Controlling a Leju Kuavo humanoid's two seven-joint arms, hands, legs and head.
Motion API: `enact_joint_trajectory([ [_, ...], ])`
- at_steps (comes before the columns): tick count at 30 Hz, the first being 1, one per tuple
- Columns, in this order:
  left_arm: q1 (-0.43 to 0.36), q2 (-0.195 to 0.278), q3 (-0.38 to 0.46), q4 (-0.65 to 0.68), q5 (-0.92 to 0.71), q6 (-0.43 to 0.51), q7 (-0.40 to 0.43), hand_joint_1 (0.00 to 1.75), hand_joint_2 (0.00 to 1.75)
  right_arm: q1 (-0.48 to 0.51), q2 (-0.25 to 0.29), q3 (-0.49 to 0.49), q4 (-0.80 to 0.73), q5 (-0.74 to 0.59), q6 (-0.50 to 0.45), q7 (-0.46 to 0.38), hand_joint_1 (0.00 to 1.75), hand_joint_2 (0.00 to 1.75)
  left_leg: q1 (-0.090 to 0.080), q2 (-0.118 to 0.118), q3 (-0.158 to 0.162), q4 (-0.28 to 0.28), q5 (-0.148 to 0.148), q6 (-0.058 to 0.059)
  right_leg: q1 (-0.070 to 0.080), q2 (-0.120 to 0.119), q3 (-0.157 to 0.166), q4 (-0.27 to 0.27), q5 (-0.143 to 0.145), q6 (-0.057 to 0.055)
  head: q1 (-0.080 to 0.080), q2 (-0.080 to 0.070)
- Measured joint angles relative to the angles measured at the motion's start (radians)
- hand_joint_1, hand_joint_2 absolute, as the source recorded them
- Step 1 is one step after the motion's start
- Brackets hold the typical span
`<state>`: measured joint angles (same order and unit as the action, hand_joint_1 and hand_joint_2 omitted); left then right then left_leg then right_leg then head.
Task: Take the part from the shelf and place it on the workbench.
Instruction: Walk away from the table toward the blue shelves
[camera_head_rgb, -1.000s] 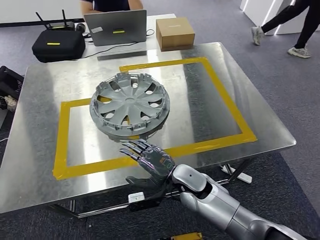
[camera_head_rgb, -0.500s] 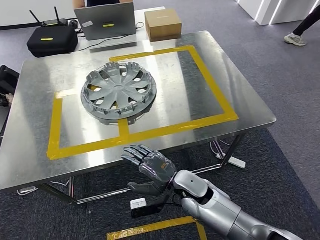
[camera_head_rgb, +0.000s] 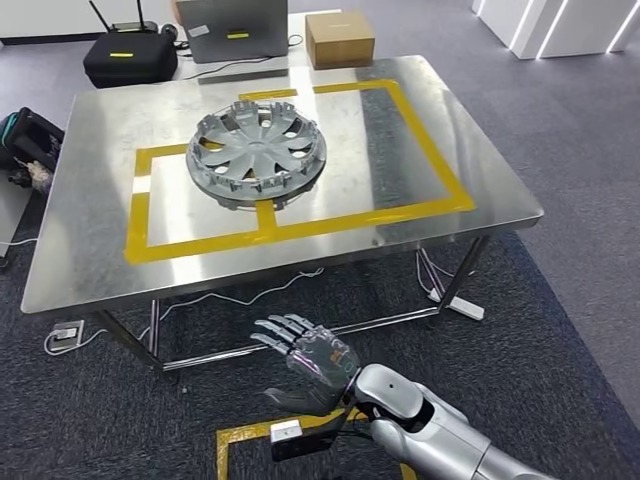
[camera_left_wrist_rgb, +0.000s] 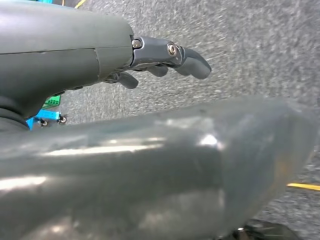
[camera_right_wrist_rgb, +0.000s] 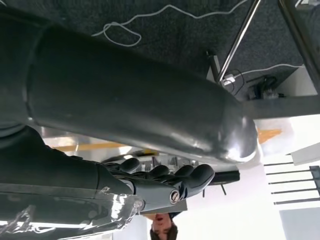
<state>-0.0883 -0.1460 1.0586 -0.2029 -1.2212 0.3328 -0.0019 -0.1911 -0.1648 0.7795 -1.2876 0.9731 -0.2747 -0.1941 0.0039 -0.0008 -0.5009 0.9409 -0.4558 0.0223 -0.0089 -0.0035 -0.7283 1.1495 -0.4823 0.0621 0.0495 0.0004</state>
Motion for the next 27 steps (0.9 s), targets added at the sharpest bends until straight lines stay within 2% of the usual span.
enact_joint_trajectory([
  [1,0.0,0.0,0.0,0.0,0.0,0.0,0.0,0.0,0.0,0.001,-0.001,-0.001,0.0,0.0,0.0,0.0,0.0,0.0,0.0,0.0,-0.017,0.001,0.014,0.0,0.0,0.0,-0.011,0.072,-0.037,0.002,0.0,0.0],
  [2,0.0,-0.001,0.0,0.0,0.0,0.0,0.0,0.0,0.0,0.003,-0.002,-0.001,0.0,0.0,0.0,0.0,0.0,0.0,-0.001,0.0,-0.036,0.002,0.029,-0.001,0.0,0.0,-0.012,0.126,-0.047,0.003,0.0,0.0],
  [3,0.0,-0.001,0.0,0.0,-0.001,0.0,0.0,0.0,0.0,0.004,-0.003,-0.002,0.0,0.0,0.0,0.0,0.0,0.0,-0.001,0.0,-0.055,0.003,0.043,-0.003,0.0,0.0,0.001,0.15,-0.032,0.003,0.0,0.0],
  [4,0.0,-0.001,0.0,0.0,-0.001,0.0,0.0,0.0,0.0,0.004,-0.003,-0.004,0.0,0.0,0.0,0.0,0.0,0.0,-0.001,0.0,-0.073,0.004,0.056,-0.005,0.0,0.0,0.032,0.139,-0.004,0.003,0.0,0.0],
  [5,0.0,-0.001,0.0,0.0,-0.001,0.0,0.0,0.0,0.0,0.004,-0.003,-0.005,0.0,0.0,0.0,0.0,0.0,0.0,-0.001,0.0,-0.087,0.006,0.07,-0.009,-0.001,0.001,0.082,0.091,0.02,0.001,0.0,0.0],
  [6,0.0,-0.001,0.0,0.0,-0.001,0.0,0.0,0.0,0.0,0.003,-0.003,-0.006,-0.001,0.0,0.0,0.0,0.0,0.0,-0.002,-0.001,-0.1,0.008,0.081,-0.013,-0.001,0.002,0.15,0.014,0.02,-0.001,0.001,0.0],
  [7,-0.001,-0.001,0.0,0.0,-0.001,0.0,0.0,0.0,0.0,0.001,-0.003,-0.007,-0.002,0.0,-0.001,0.0,0.0,0.0,-0.003,-0.001,-0.109,0.012,0.091,-0.018,0.0,0.005,0.215,-0.071,0.004,-0.003,0.001,0.0],
  [8,-0.001,-0.001,0.0,0.0,-0.002,0.0,0.0,0.0,0.0,0.0,-0.003,-0.008,-0.004,0.0,-0.001,0.0,0.0,0.0,-0.004,-0.002,-0.114,0.013,0.102,-0.023,0.001,0.006,0.259,-0.138,-0.016,-0.007,0.001,0.0],
  [9,-0.001,-0.001,0.0,0.0,-0.002,0.0,0.0,0.0,0.0,-0.001,-0.003,-0.009,-0.006,0.0,-0.002,-0.001,0.0,0.0,-0.004,-0.003,-0.119,0.013,0.113,-0.029,0.004,0.008,0.281,-0.178,-0.033,-0.011,0.002,0.0],
  [11,0.0,-0.001,0.0,0.0,-0.002,0.0,0.0,0.0,0.0,0.0,-0.004,-0.01,-0.007,0.0,-0.003,-0.001,0.0,0.0,0.0,-0.003,-0.126,0.012,0.129,-0.041,0.008,0.005,0.263,-0.185,-0.024,-0.028,0.001,0.0],
  [12,0.001,-0.001,0.0,0.0,-0.002,0.0,0.0,0.0,0.0,0.001,-0.004,-0.009,-0.007,0.0,-0.003,-0.002,0.0,0.0,0.002,-0.003,-0.134,0.021,0.114,-0.047,0.008,0.004,0.253,-0.183,-0.014,-0.037,0.001,0.0],
  [13,0.003,-0.001,0.0,0.0,-0.002,0.0,0.0,0.0,0.0,0.003,-0.004,-0.009,-0.007,0.0,-0.003,-0.002,0.0,0.0,0.003,-0.003,-0.146,0.049,0.076,-0.053,0.007,0.002,0.241,-0.184,-0.002,-0.047,0.0,0.0],
  [14,0.005,-0.001,0.0,0.0,-0.003,0.0,0.0,0.0,0.0,0.004,-0.004,-0.01,-0.008,0.0,-0.003,-0.002,0.0,0.0,0.004,-0.003,-0.162,0.098,0.022,-0.056,0.006,0.001,0.228,-0.184,0.012,-0.054,-0.002,0.0],
  [15,0.005,-0.002,0.0,0.0,-0.003,0.0,0.0,0.0,0.0,0.007,-0.004,-0.011,-0.008,-0.001,-0.004,-0.002,0.0,0.0,0.004,-0.003,-0.18,0.164,-0.038,-0.06,0.007,0.001,0.213,-0.183,0.027,-0.058,-0.004,0.0],
  [16,0.004,-0.003,0.0,0.0,-0.004,0.0,0.0,0.0,0.0,0.012,-0.004,-0.012,-0.008,-0.001,-0.005,-0.003,0.0,0.0,0.004,-0.003,-0.195,0.234,-0.082,-0.062,0.008,0.0,0.197,-0.182,0.041,-0.06,-0.005,0.0],
  [17,0.004,-0.004,0.0,0.0,-0.005,0.0,0.0,0.0,0.0,0.019,-0.004,-0.013,-0.008,-0.002,-0.006,-0.003,0.0,0.0,0.003,-0.003,-0.202,0.288,-0.101,-0.062,0.009,-0.001,0.179,-0.18,0.054,-0.06,-0.005,0.0],
  [18,0.004,-0.004,0.0,0.0,-0.007,0.0,0.0,0.0,0.0,0.027,-0.005,-0.014,-0.009,-0.002,-0.008,-0.004,0.0,0.0,0.003,-0.003,-0.195,0.316,-0.094,-0.061,0.011,-0.002,0.16,-0.178,0.066,-0.06,-0.005,0.0],
  [19,0.004,-0.004,0.0,0.0,-0.009,0.001,0.0,0.0,0.0,0.036,-0.005,-0.014,-0.01,-0.003,-0.01,-0.005,0.0,0.0,0.002,-0.003,-0.174,0.313,-0.071,-0.058,0.012,-0.003,0.142,-0.176,0.078,-0.059,-0.005,0.0],
  [20,0.004,-0.004,0.0,0.0,-0.01,0.001,0.0,0.0,0.0,0.044,-0.005,-0.016,-0.013,-0.005,-0.014,-0.006,0.0,0.0,0.001,-0.003,-0.136,0.276,-0.043,-0.053,0.013,-0.003,0.125,-0.173,0.09,-0.058,-0.005,0.0],
  [21,0.004,-0.003,0.0,0.0,-0.012,0.002,0.0,0.0,0.0,0.053,-0.005,-0.018,-0.016,-0.007,-0.018,-0.008,0.0,0.0,-0.002,-0.003,-0.082,0.214,-0.026,-0.046,0.014,-0.004,0.11,-0.17,0.102,-0.056,-0.005,0.0],
  [23,-0.001,-0.003,0.0,0.0,-0.014,0.005,0.0,0.0,0.0,0.07,-0.005,-0.024,-0.025,-0.011,-0.029,-0.013,0.0,0.0,-0.008,-0.002,0.025,0.068,-0.035,-0.033,0.017,-0.004,0.088,-0.164,0.123,-0.049,-0.004,0.0],
  [24,-0.003,-0.003,0.0,0.0,-0.014,0.006,0.0,0.0,0.0,0.078,-0.005,-0.027,-0.029,-0.013,-0.035,-0.015,0.0,0.0,-0.011,-0.003,0.054,0.022,-0.047,-0.028,0.017,-0.005,0.083,-0.163,0.134,-0.044,-0.003,0.0],
  [25,-0.004,-0.003,0.0,0.0,-0.015,0.006,0.001,0.0,0.0,0.087,-0.005,-0.031,-0.031,-0.014,-0.04,-0.017,0.0,0.0,-0.013,-0.003,0.064,-0.001,-0.051,-0.023,0.017,-0.006,0.08,-0.164,0.145,-0.039,-0.003,0.0],
  [26,-0.003,-0.005,-0.001,0.0,-0.015,0.007,0.001,0.0,0.0,0.097,-0.005,-0.034,-0.032,-0.015,-0.044,-0.019,0.0,0.0,-0.013,-0.002,0.058,-0.002,-0.046,-0.017,0.015,-0.007,0.077,-0.166,0.152,-0.033,-0.003,0.0],
  [27,-0.001,-0.006,-0.001,0.0,-0.016,0.007,0.003,0.0,0.0,0.108,-0.005,-0.036,-0.032,-0.017,-0.048,-0.021,0.0,0.0,-0.012,-0.001,0.049,-0.002,-0.035,-0.01,0.013,-0.006,0.072,-0.161,0.144,-0.026,-0.003,0.0],
])
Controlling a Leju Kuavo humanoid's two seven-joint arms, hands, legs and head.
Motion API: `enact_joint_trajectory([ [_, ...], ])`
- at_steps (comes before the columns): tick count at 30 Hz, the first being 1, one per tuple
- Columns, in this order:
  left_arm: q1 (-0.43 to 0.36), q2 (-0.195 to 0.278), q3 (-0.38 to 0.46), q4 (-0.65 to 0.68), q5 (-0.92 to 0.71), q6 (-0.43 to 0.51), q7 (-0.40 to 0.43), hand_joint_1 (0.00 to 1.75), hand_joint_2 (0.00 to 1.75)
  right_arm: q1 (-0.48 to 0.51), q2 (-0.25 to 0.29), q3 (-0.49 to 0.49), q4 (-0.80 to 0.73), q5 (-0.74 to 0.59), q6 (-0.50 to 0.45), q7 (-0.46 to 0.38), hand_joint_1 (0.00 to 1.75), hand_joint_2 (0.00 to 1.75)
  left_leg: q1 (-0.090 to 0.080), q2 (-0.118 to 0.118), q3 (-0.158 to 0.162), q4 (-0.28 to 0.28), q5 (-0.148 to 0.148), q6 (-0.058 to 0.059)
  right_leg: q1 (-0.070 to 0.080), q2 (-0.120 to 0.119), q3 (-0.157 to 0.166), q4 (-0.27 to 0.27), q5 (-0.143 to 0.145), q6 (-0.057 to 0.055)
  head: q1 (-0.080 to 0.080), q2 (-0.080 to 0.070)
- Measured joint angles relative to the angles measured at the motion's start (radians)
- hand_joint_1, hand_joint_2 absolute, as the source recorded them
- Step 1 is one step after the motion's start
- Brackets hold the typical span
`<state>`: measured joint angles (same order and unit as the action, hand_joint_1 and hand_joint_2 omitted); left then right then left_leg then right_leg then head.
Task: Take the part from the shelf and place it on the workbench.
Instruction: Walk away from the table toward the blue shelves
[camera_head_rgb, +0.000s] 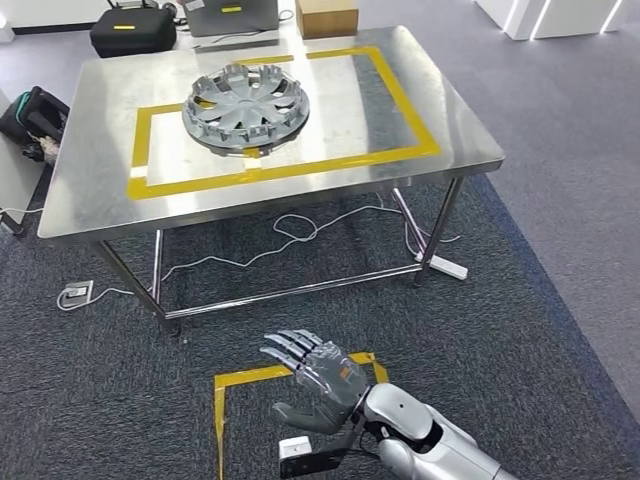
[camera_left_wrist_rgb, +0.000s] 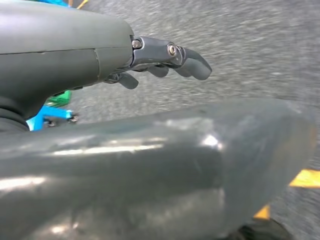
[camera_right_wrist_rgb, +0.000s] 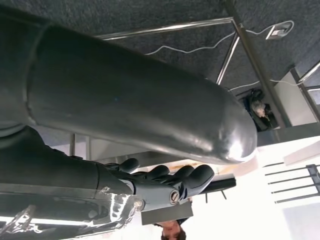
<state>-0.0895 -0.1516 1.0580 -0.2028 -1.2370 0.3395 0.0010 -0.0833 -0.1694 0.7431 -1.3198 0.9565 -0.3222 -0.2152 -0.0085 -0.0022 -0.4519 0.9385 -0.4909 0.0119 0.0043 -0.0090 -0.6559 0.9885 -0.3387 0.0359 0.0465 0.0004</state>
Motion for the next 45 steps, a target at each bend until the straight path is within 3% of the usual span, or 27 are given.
enact_joint_trajectory([
  [2,0.002,0.0,0.0,0.0,-0.001,0.0,0.004,0.0,0.0,0.02,0.0,-0.004,0.0,-0.002,-0.006,-0.003,0.0,0.0,0.003,0.003,-0.022,-0.002,0.025,0.014,-0.004,0.004,-0.024,0.058,-0.075,0.013,0.002,0.0],
  [4,0.002,0.001,0.001,0.0,-0.003,0.001,0.005,0.0,0.0,0.034,0.0,-0.009,0.0,-0.003,-0.009,-0.003,0.0,0.0,0.003,0.003,-0.052,-0.001,0.051,0.019,-0.006,0.005,-0.056,0.184,-0.18,0.023,0.005,0.0],
  [5,0.002,0.001,0.001,0.0,-0.004,0.001,0.005,0.0,0.0,0.039,0.0,-0.011,0.0,-0.003,-0.011,-0.004,0.0,0.0,0.003,0.003,-0.071,-0.001,0.065,0.018,-0.007,0.005,-0.064,0.247,-0.205,0.026,0.005,0.0],
  [7,0.003,0.0,0.001,0.0,-0.007,0.001,0.005,0.0,0.0,0.051,0.0,-0.016,-0.001,-0.004,-0.014,-0.004,0.0,0.0,0.004,0.003,-0.11,0.001,0.095,0.014,-0.009,0.005,-0.043,0.299,-0.178,0.029,0.005,0.0],
  [9,0.002,0.0,0.0,0.0,-0.008,0.002,0.006,0.0,0.0,0.058,0.0,-0.022,-0.003,-0.004,-0.016,-0.004,0.0,0.0,0.005,0.003,-0.146,0.006,0.122,0.006,-0.013,0.006,0.046,0.22,-0.13,0.03,0.005,0.0],
  [11,0.001,0.0,0.0,0.0,-0.009,0.002,0.006,0.0,0.0,0.06,0.001,-0.028,-0.009,-0.005,-0.018,-0.005,0.0,0.0,0.003,0.001,-0.169,0.013,0.145,-0.005,-0.013,0.01,0.165,0.068,-0.153,0.025,0.006,0.0],
  [13,0.002,0.0,0.0,0.0,-0.01,0.003,0.007,0.0,0.0,0.062,0.001,-0.031,-0.015,-0.005,-0.021,-0.006,0.0,0.0,0.003,0.001,-0.18,0.015,0.166,-0.016,-0.008,0.014,0.213,-0.016,-0.184,0.013,0.008,0.0],
  [15,0.006,0.0,0.0,0.0,-0.01,0.003,0.007,0.0,0.0,0.069,0.001,-0.031,-0.016,-0.005,-0.022,-0.006,0.0,0.0,0.008,0.0,-0.189,0.016,0.175,-0.028,-0.006,0.011,0.193,-0.019,-0.171,-0.006,0.008,0.0],
  [17,0.011,0.001,0.0,0.0,-0.01,0.003,0.007,0.0,0.0,0.074,0.001,-0.031,-0.016,-0.005,-0.022,-0.006,0.0,0.0,0.01,0.0,-0.207,0.047,0.125,-0.038,-0.008,0.007,0.171,-0.018,-0.15,-0.025,0.005,0.0],
  [18,0.012,0.0,0.0,0.0,-0.01,0.003,0.008,0.0,0.0,0.075,0.001,-0.031,-0.017,-0.005,-0.022,-0.006,0.0,0.0,0.01,0.0,-0.219,0.083,0.078,-0.041,-0.008,0.006,0.162,-0.017,-0.14,-0.03,0.003,0.0],
  [20,0.011,-0.001,0.0,0.0,-0.011,0.003,0.008,0.0,0.0,0.078,0.001,-0.032,-0.018,-0.006,-0.023,-0.006,0.0,0.0,0.011,0.0,-0.245,0.198,-0.016,-0.046,-0.006,0.006,0.139,-0.016,-0.116,-0.034,0.001,0.0],
  [21,0.011,-0.002,0.0,0.0,-0.011,0.003,0.008,0.0,0.0,0.08,0.001,-0.033,-0.018,-0.007,-0.024,-0.006,0.0,0.0,0.011,0.0,-0.255,0.259,-0.046,-0.047,-0.005,0.005,0.124,-0.015,-0.103,-0.034,0.0,0.0],
  [22,0.01,-0.002,0.0,0.0,-0.011,0.003,0.008,0.0,0.0,0.083,0.001,-0.034,-0.018,-0.008,-0.025,-0.006,0.0,0.0,0.01,0.0,-0.255,0.305,-0.053,-0.047,-0.004,0.004,0.105,-0.012,-0.09,-0.033,0.001,0.0],
  [23,0.01,-0.002,0.0,0.0,-0.011,0.003,0.008,0.0,0.0,0.085,0.001,-0.035,-0.018,-0.009,-0.026,-0.006,0.0,0.0,0.01,0.0,-0.24,0.319,-0.038,-0.046,-0.003,0.004,0.086,-0.009,-0.077,-0.032,0.0,0.0],
  [25,0.009,-0.002,0.0,0.0,-0.011,0.003,0.008,0.0,0.0,0.087,0.001,-0.036,-0.018,-0.01,-0.028,-0.007,0.0,0.0,0.009,0.0,-0.159,0.245,0.011,-0.038,-0.003,0.003,0.052,-0.002,-0.054,-0.029,0.0,0.0],
  [27,0.005,-0.001,0.0,0.0,-0.011,0.003,0.008,0.0,0.0,0.088,0.002,-0.037,-0.018,-0.012,-0.031,-0.009,0.0,0.0,0.006,0.0,-0.046,0.098,0.011,-0.028,0.0,0.003,0.031,0.003,-0.034,-0.022,0.001,0.0],
  [28,0.002,-0.001,0.0,0.0,-0.012,0.003,0.008,0.0,0.0,0.088,0.002,-0.038,-0.018,-0.012,-0.033,-0.01,0.0,0.0,0.003,0.0,-0.01,0.045,0.0,-0.022,0.001,0.002,0.026,0.003,-0.024,-0.017,0.002,0.0],
  [29,0.001,-0.001,0.0,0.0,-0.012,0.003,0.008,0.0,0.0,0.089,0.002,-0.04,-0.018,-0.013,-0.035,-0.011,0.0,0.0,0.001,0.0,0.008,0.014,-0.008,-0.016,0.001,0.001,0.023,0.001,-0.013,-0.011,0.003,0.0],
  [31,0.001,-0.002,0.0,0.0,-0.012,0.003,0.008,0.0,0.0,0.091,0.002,-0.043,-0.018,-0.014,-0.037,-0.012,0.0,0.0,0.0,0.001,-0.002,0.004,0.004,-0.004,-0.002,0.002,0.018,-0.001,0.0,0.001,0.002,0.0],
  [33,0.002,-0.001,0.0,0.0,-0.012,0.005,0.008,0.0,0.0,0.096,0.003,-0.046,-0.018,-0.014,-0.039,-0.012,0.0,0.0,0.004,0.003,-0.023,0.002,0.024,0.009,-0.004,0.005,-0.005,0.038,-0.051,0.013,0.002,0.0],
  [35,0.003,0.0,0.001,0.0,-0.011,0.007,0.008,0.0,0.0,0.1,0.003,-0.048,-0.018,-0.015,-0.039,-0.012,0.0,0.0,0.005,0.003,-0.051,0.002,0.045,0.016,-0.007,0.007,-0.045,0.156,-0.152,0.022,0.003,0.0],
  [36,0.003,0.0,0.001,0.0,-0.011,0.008,0.008,0.0,0.0,0.101,0.003,-0.049,-0.018,-0.015,-0.039,-0.013,0.0,0.0,0.005,0.003,-0.066,0.002,0.058,0.016,-0.008,0.007,-0.062,0.226,-0.185,0.025,0.003,0.0],
  [37,0.003,0.0,0.0,0.0,-0.011,0.008,0.008,0.0,0.0,0.103,0.003,-0.05,-0.018,-0.016,-0.039,-0.013,0.0,0.0,0.005,0.003,-0.081,0.003,0.07,0.015,-0.009,0.007,-0.071,0.282,-0.193,0.027,0.003,0.0],
  [39,0.004,-0.001,0.0,0.0,-0.01,0.008,0.008,0.0,0.0,0.105,0.003,-0.051,-0.018,-0.016,-0.039,-0.013,0.0,0.0,0.006,0.004,-0.11,0.005,0.093,0.009,-0.011,0.006,-0.038,0.295,-0.147,0.03,0.003,0.0],
  [41,0.004,-0.001,0.001,0.0,-0.008,0.007,0.009,0.0,0.0,0.105,0.003,-0.051,-0.018,-0.018,-0.04,-0.012,0.0,0.0,0.006,0.003,-0.132,0.009,0.11,0.001,-0.015,0.007,0.071,0.165,-0.116,0.032,0.004,0.0],
  [43,0.004,-0.001,0.001,0.0,-0.006,0.005,0.01,0.0,0.0,0.104,0.003,-0.053,-0.018,-0.023,-0.045,-0.012,0.0,0.0,0.004,0.001,-0.143,0.016,0.122,-0.01,-0.015,0.011,0.165,0.028,-0.146,0.026,0.004,0.0],
  [45,0.004,0.0,0.001,0.0,-0.004,0.005,0.012,0.0,0.0,0.108,0.003,-0.053,-0.018,-0.03,-0.053,-0.012,0.0,0.0,0.004,0.001,-0.147,0.019,0.132,-0.019,-0.011,0.014,0.182,-0.013,-0.166,0.011,0.003,0.0],
])
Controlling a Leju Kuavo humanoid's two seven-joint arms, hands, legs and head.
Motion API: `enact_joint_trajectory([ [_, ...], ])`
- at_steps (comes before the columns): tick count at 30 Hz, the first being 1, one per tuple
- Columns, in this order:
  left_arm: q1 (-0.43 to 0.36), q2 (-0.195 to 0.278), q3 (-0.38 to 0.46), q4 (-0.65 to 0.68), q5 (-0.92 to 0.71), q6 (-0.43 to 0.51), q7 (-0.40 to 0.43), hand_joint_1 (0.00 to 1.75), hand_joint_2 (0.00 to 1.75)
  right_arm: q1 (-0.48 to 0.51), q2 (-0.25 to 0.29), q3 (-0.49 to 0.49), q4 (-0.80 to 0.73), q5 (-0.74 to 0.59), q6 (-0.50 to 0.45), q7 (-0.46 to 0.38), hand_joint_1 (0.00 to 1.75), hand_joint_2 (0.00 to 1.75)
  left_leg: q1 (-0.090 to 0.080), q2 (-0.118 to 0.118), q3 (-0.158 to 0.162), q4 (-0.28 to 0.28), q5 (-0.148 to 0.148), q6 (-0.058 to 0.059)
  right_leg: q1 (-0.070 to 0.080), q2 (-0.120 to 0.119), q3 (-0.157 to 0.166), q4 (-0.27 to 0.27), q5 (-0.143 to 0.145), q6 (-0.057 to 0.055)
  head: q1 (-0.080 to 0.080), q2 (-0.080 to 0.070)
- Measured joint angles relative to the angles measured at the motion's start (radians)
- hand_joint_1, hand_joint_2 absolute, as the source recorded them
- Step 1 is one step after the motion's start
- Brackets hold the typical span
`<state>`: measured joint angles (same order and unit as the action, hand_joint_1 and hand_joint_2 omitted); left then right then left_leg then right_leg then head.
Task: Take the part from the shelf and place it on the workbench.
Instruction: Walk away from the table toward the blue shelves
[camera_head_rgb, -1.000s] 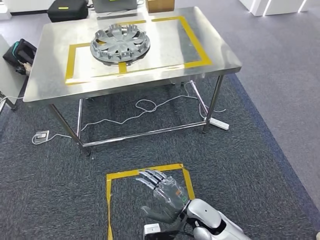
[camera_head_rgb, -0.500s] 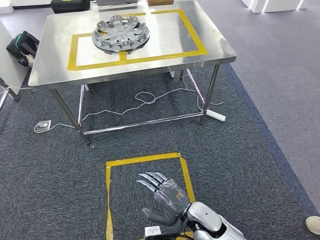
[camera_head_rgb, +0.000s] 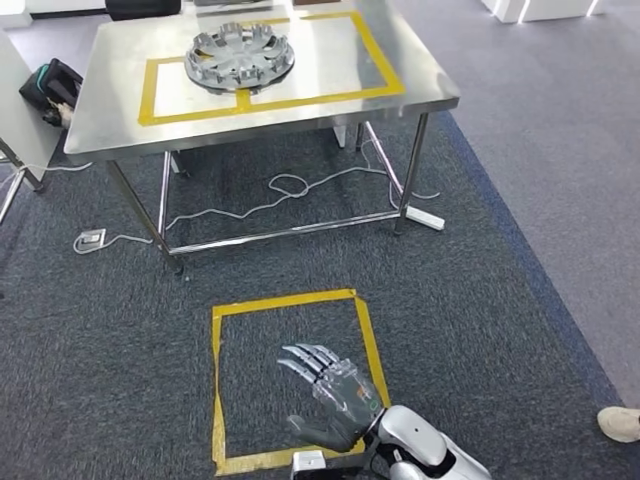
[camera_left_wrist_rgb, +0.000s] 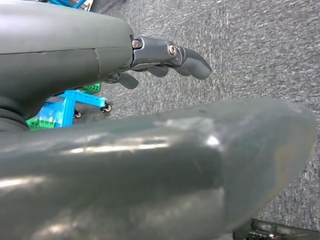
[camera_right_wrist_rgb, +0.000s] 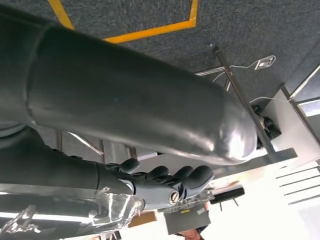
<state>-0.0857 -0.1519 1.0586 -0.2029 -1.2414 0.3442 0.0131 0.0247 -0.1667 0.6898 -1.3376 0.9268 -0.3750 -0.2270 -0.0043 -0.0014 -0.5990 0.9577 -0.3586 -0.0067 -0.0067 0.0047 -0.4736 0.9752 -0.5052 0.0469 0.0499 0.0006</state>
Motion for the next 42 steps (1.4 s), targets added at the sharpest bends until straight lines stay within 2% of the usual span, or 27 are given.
enact_joint_trajectory([
  [2,0.0,0.001,0.0,0.0,0.0,0.0,0.002,0.0,0.0,0.007,0.0,0.0,0.0,-0.006,-0.006,0.0,0.0,0.0,0.001,0.0,-0.002,-0.004,-0.005,0.006,0.001,0.0,-0.009,0.001,0.004,-0.007,0.0,0.0],
  [5,0.001,0.001,0.0,0.0,-0.002,0.0,0.008,0.0,0.0,0.017,0.0,0.0,0.0,-0.017,-0.015,0.0,0.0,0.0,0.0,0.0,-0.005,-0.007,-0.028,0.027,0.001,-0.001,-0.016,0.0,0.013,-0.016,-0.003,0.0],
  [6,0.001,0.0,0.0,0.0,-0.003,0.0,0.01,0.0,0.0,0.02,0.0,0.0,0.0,-0.021,-0.019,0.0,0.0,0.0,0.0,0.0,-0.006,-0.007,-0.026,0.032,0.003,-0.001,-0.018,0.0,0.016,-0.019,-0.003,0.0],
  [8,0.003,0.0,0.0,0.0,-0.004,0.0,0.013,0.0,0.0,0.027,0.0,0.0,0.0,-0.03,-0.025,0.002,0.0,0.0,0.001,0.0,-0.008,-0.011,0.005,0.046,0.008,-0.001,-0.021,0.002,0.02,-0.023,-0.004,0.0],
  [9,0.004,0.0,0.0,0.0,-0.005,0.0,0.014,0.0,0.0,0.031,0.0,0.0,0.0,-0.035,-0.03,0.003,0.0,0.0,0.003,0.0,-0.009,-0.014,0.02,0.044,0.01,-0.001,-0.024,0.003,0.021,-0.024,-0.004,0.0],
  [10,0.004,-0.001,0.0,0.0,-0.006,0.0,0.014,0.0,0.0,0.034,0.0,0.0,0.0,-0.041,-0.035,0.005,0.0,0.0,0.005,0.0,-0.011,-0.016,0.035,0.03,0.011,-0.001,-0.027,0.005,0.022,-0.026,-0.003,0.0],
  [12,0.005,-0.002,0.0,0.0,-0.007,0.001,0.016,0.0,0.0,0.041,0.0,-0.001,0.0,-0.051,-0.045,0.008,0.0,0.0,0.009,0.0,-0.014,-0.019,0.038,-0.006,0.013,-0.001,-0.032,0.008,0.022,-0.027,-0.003,0.0],
  [13,0.005,-0.003,0.0,0.0,-0.008,0.001,0.017,0.0,0.0,0.045,0.0,-0.001,0.0,-0.055,-0.05,0.009,0.0,0.0,0.01,0.0,-0.015,-0.02,0.04,-0.016,0.013,-0.001,-0.034,0.008,0.022,-0.027,-0.003,0.0],
  [22,0.005,-0.005,0.0,0.0,-0.014,0.001,0.025,0.0,0.0,0.059,0.0,-0.003,0.003,-0.076,-0.073,0.014,0.0,0.0,0.009,0.0,-0.03,-0.015,0.038,-0.016,0.011,-0.002,-0.045,0.008,0.025,-0.023,-0.003,0.0],
  [29,0.005,-0.006,0.0,0.0,-0.017,0.002,0.029,0.0,0.0,0.074,-0.004,-0.007,0.004,-0.09,-0.106,0.025,0.0,0.0,0.006,0.0,-0.034,-0.012,0.038,-0.011,0.008,-0.002,-0.047,0.007,0.027,-0.019,-0.003,0.0],
  [31,0.005,-0.006,0.0,0.0,-0.017,0.003,0.029,0.0,0.0,0.079,-0.004,-0.008,0.007,-0.084,-0.128,0.042,0.0,0.0,0.002,-0.001,-0.037,-0.009,0.033,-0.001,0.003,-0.003,-0.041,0.003,0.029,-0.011,-0.003,0.0],
  [33,0.005,-0.008,0.0,0.0,-0.016,0.004,0.029,0.0,0.0,0.083,-0.005,-0.01,0.013,-0.067,-0.16,0.067,0.0,0.0,0.002,-0.002,-0.03,-0.026,0.036,0.017,0.001,-0.005,-0.032,-0.005,0.031,0.0,-0.005,0.0],
  [35,0.004,-0.013,0.0,0.0,-0.016,0.005,0.029,0.0,0.0,0.083,-0.005,-0.015,0.031,-0.027,-0.203,0.107,0.0,0.0,0.01,-0.006,-0.012,-0.057,0.052,0.028,0.004,-0.006,-0.043,0.024,0.004,0.006,-0.002,0.0],
  [36,0.004,-0.015,0.0,0.0,-0.016,0.006,0.029,0.0,0.0,0.082,-0.005,-0.017,0.047,0.002,-0.226,0.134,0.0,0.0,0.015,-0.009,-0.007,-0.067,0.058,0.029,0.003,-0.006,-0.063,0.069,-0.027,0.009,0.001,0.0],
  [38,0.002,-0.018,0.0,0.0,-0.017,0.007,0.03,0.0,0.0,0.083,-0.005,-0.02,0.083,0.048,-0.259,0.177,0.0,0.0,0.018,-0.02,-0.013,-0.068,0.063,0.026,-0.004,-0.005,-0.12,0.194,-0.098,0.021,0.005,0.0],
  [39,0.002,-0.019,0.0,0.0,-0.017,0.007,0.03,0.0,0.0,0.084,-0.005,-0.021,0.1,0.057,-0.268,0.187,0.0,0.0,0.02,-0.027,-0.019,-0.066,0.065,0.023,-0.008,-0.005,-0.14,0.239,-0.115,0.027,0.005,0.0],
  [40,0.003,-0.021,0.0,0.0,-0.017,0.007,0.031,0.0,0.0,0.085,-0.004,-0.023,0.116,0.054,-0.276,0.19,0.0,0.0,0.023,-0.036,-0.026,-0.062,0.066,0.019,-0.012,-0.005,-0.143,0.249,-0.113,0.033,0.005,0.0],
  [41,0.003,-0.022,0.0,0.0,-0.017,0.008,0.031,0.0,0.0,0.085,-0.004,-0.026,0.133,0.045,-0.283,0.191,0.0,0.0,0.027,-0.046,-0.034,-0.055,0.069,0.013,-0.017,-0.003,-0.124,0.216,-0.092,0.039,0.005,0.0],
  [42,0.003,-0.023,0.0,0.0,-0.017,0.008,0.032,0.0,0.0,0.085,-0.004,-0.031,0.151,0.039,-0.292,0.191,0.0,0.0,0.032,-0.057,-0.044,-0.045,0.07,0.004,-0.023,0.006,-0.087,0.151,-0.061,0.047,0.005,0.0],
])
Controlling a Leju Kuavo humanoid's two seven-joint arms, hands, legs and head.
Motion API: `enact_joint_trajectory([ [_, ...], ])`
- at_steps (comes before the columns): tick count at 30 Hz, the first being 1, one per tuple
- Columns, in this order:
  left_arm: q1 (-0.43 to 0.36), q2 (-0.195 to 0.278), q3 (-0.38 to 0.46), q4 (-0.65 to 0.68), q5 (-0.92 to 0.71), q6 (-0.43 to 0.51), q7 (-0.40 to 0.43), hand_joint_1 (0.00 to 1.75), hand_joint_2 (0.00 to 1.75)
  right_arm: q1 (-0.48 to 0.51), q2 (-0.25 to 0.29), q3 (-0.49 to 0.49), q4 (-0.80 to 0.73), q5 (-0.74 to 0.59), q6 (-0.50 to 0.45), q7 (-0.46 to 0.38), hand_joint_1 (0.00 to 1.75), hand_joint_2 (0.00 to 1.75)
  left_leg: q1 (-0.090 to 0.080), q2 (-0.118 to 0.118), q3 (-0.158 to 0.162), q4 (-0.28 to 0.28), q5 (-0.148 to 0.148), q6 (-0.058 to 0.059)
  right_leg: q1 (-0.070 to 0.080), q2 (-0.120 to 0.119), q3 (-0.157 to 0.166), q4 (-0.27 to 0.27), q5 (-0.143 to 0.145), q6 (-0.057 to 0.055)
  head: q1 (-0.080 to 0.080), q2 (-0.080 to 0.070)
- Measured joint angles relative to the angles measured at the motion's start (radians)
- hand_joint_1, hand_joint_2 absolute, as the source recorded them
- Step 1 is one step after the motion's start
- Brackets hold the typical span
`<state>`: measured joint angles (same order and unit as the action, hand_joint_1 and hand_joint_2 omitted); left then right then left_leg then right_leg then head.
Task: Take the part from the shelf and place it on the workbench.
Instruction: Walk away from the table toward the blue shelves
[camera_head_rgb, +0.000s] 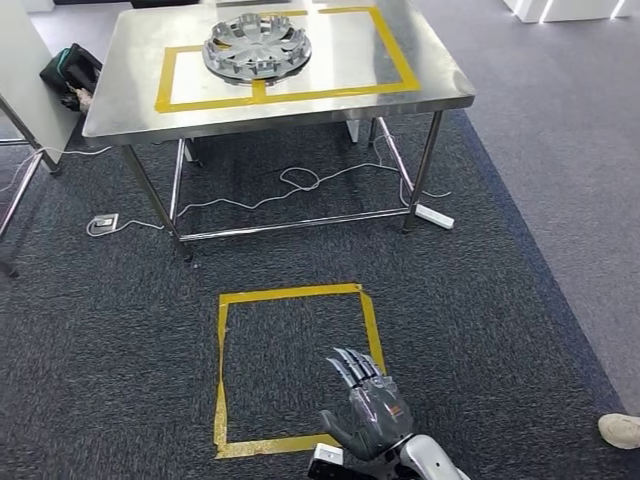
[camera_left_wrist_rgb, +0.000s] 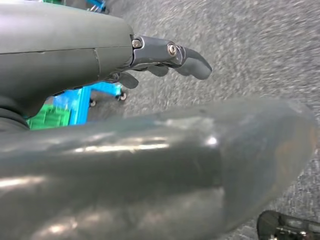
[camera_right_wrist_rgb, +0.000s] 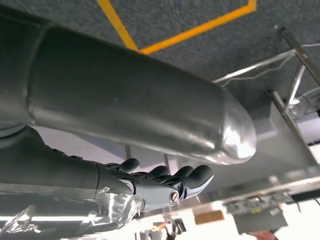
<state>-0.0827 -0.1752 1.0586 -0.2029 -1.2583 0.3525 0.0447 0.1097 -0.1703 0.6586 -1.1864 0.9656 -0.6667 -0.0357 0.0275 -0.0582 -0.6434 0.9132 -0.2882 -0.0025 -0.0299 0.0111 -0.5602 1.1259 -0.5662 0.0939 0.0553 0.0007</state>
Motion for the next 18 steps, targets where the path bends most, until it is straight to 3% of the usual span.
enact_joint_trajectory([
  [1,0.0,0.0,0.0,0.0,0.0,0.002,0.0,0.0,0.0,-0.001,0.004,-0.007,0.019,-0.001,-0.008,-0.001,0.0,0.0,0.003,-0.011,-0.009,0.011,0.001,-0.01,-0.003,0.016,0.031,-0.058,0.023,0.006,0.001,0.0],
  [2,0.0,0.0,0.001,0.0,0.001,0.004,0.0,0.0,0.0,-0.001,0.01,-0.018,0.037,0.005,-0.015,-0.006,0.0,0.0,0.004,-0.02,-0.017,0.025,0.0,-0.021,-0.005,0.031,0.053,-0.102,0.039,0.003,0.004,0.0],
  [4,0.001,-0.001,0.003,-0.001,0.001,0.008,0.0,0.0,0.0,0.004,0.027,-0.056,0.07,0.033,-0.024,-0.031,0.0,0.0,0.002,-0.032,-0.025,0.034,0.0,-0.034,-0.002,0.042,0.057,-0.115,0.043,-0.022,0.0,0.0],
  [5,0.002,-0.002,0.005,-0.001,0.002,0.01,0.0,0.0,0.0,0.009,0.038,-0.085,0.084,0.05,-0.026,-0.05,0.0,0.0,0.002,-0.036,-0.027,0.034,0.002,-0.038,-0.001,0.034,0.057,-0.113,0.046,-0.039,-0.005,0.0],
  [7,0.008,-0.004,0.011,0.0,0.002,0.012,0.001,0.0,0.0,0.016,0.065,-0.154,0.111,0.084,-0.027,-0.088,0.0,0.0,0.004,-0.033,-0.032,0.037,0.001,-0.041,0.001,0.012,0.052,-0.108,0.054,-0.061,-0.013,0.0],
  [9,0.011,-0.006,0.017,0.0,0.003,0.014,0.001,0.0,0.0,0.019,0.095,-0.23,0.136,0.123,-0.027,-0.127,0.0,0.0,0.001,0.001,-0.064,0.115,-0.06,-0.04,0.003,-0.009,0.047,-0.109,0.063,-0.075,-0.018,0.0],
  [11,0.009,-0.009,0.021,0.0,0.004,0.015,0.001,0.0,0.0,0.026,0.128,-0.325,0.169,0.166,-0.027,-0.175,0.0,0.0,-0.002,0.035,-0.122,0.269,-0.155,-0.036,0.009,-0.034,0.042,-0.109,0.07,-0.079,-0.02,0.0],
  [12,0.009,-0.009,0.023,0.0,0.004,0.015,0.001,0.0,0.0,0.03,0.144,-0.373,0.186,0.184,-0.027,-0.195,0.0,0.0,-0.003,0.041,-0.141,0.332,-0.186,-0.034,0.011,-0.048,0.04,-0.109,0.072,-0.079,-0.02,0.0],
  [13,0.009,-0.01,0.024,0.0,0.003,0.015,0.001,0.0,0.0,0.032,0.159,-0.419,0.201,0.199,-0.027,-0.211,0.0,0.0,-0.004,0.045,-0.142,0.363,-0.197,-0.031,0.013,-0.062,0.038,-0.11,0.074,-0.078,-0.02,0.0],
  [14,0.01,-0.01,0.025,0.0,0.003,0.015,0.001,0.0,0.0,0.033,0.172,-0.461,0.213,0.211,-0.027,-0.223,0.0,0.0,-0.005,0.049,-0.121,0.349,-0.189,-0.026,0.014,-0.076,0.038,-0.11,0.074,-0.078,-0.02,0.0],
  [15,0.01,-0.011,0.025,0.0,0.003,0.016,0.001,0.0,0.0,0.032,0.184,-0.498,0.222,0.22,-0.027,-0.232,0.0,0.0,-0.008,0.058,-0.082,0.298,-0.169,-0.02,0.015,-0.089,0.039,-0.11,0.073,-0.077,-0.02,0.0],
  [17,0.007,-0.011,0.025,0.0,0.003,0.016,0.001,0.0,0.0,0.028,0.205,-0.57,0.238,0.233,-0.027,-0.251,0.0,0.0,-0.019,0.104,0.011,0.161,-0.133,-0.01,0.019,-0.111,0.041,-0.11,0.069,-0.07,-0.02,0.0],
  [18,0.004,-0.012,0.025,0.0,0.003,0.017,0.001,0.0,0.0,0.026,0.212,-0.603,0.245,0.237,-0.027,-0.26,0.0,0.0,-0.024,0.121,0.039,0.115,-0.127,-0.007,0.021,-0.121,0.042,-0.11,0.065,-0.064,-0.018,0.0],
])
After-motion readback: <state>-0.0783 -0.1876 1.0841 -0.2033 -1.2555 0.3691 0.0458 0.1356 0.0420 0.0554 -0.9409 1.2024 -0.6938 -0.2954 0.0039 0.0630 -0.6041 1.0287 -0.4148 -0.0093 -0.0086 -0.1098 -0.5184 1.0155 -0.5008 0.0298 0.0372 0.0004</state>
